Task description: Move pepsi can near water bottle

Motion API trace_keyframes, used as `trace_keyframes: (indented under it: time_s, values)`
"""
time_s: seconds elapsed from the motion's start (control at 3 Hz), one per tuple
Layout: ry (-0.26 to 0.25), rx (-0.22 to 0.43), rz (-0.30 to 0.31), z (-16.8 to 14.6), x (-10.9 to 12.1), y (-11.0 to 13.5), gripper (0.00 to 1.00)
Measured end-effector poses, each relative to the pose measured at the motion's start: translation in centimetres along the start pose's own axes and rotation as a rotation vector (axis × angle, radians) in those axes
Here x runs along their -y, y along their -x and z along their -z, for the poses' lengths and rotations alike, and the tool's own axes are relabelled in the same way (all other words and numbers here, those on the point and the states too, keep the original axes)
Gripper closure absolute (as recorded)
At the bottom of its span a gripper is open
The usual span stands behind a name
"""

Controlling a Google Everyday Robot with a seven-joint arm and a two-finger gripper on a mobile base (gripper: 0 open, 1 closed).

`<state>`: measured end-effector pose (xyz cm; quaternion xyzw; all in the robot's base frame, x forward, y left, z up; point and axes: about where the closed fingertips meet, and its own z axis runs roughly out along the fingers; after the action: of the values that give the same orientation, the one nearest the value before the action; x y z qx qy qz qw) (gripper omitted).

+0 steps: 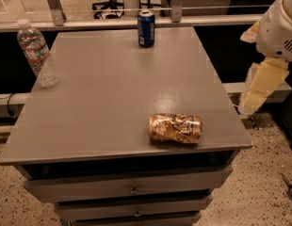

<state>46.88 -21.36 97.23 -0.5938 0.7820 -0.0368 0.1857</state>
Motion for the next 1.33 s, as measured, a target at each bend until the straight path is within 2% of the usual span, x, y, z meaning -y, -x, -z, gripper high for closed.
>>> trace_keyframes:
  time_s: [0.33,0.67,1.0,1.33]
  values:
    - [-0.065,0.151,-0.064,-3.6,6.0,2.2,0.0]
    - [-0.127,0.286,-0.121,-5.8,10.4,4.0,0.0]
    - [-0.131,0.295,-0.126,-6.0,10.6,4.1,0.0]
    - [-0.179,0.413,-0.196,-8.2,14.0,5.2,0.0]
